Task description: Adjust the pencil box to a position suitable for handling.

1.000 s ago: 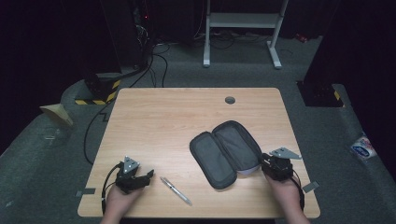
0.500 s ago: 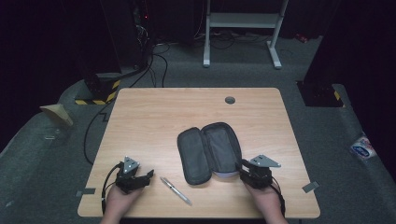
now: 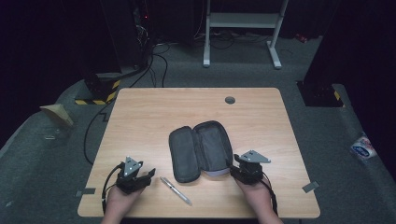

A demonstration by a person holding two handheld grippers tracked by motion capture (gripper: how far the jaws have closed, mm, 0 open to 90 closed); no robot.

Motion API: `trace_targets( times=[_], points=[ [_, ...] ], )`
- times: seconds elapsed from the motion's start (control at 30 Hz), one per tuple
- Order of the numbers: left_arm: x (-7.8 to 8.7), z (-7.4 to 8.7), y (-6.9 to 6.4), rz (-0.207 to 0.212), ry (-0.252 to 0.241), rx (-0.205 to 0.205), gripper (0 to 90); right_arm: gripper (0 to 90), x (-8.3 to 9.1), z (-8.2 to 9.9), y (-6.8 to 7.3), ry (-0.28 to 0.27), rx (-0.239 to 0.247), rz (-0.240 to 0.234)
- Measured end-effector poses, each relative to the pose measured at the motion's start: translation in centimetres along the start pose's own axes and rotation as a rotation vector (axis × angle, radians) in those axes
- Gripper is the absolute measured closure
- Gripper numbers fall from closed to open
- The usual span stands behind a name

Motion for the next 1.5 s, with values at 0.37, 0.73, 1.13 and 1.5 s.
trace_targets(
  times=[0.37,0.73,1.13,1.5],
  points=[
    [0.3,-3.3,-8.9,0.119,-0.023,-0.076,34.7,56.7,0.7,0.0,-0.3,-0.028,-0.011,-0.002],
    [-1.6,-4.8,-12.8,0.147,-0.011,-0.054,35.6,56.4,0.3,0.0,0.0,-0.028,-0.020,-0.003],
    [-2.5,-4.4,-13.4,0.058,0.046,-0.144,46.5,56.8,0.8,-0.1,-0.6,-0.056,-0.025,0.036],
    [-2.7,-3.8,-9.9,-0.007,0.077,-0.101,48.2,61.8,-1.4,-2.0,-0.6,-0.031,0.011,0.018]
  ],
)
Point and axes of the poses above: each handheld gripper's, and its own axes: x roughly backward along the jaws, z roughly out of its underside, y roughly to its left, the point moved 3 cm from there along -x, roughly forward along the jaws, and after that the axes turned 10 degrees about -z, right-handed, at the moved point
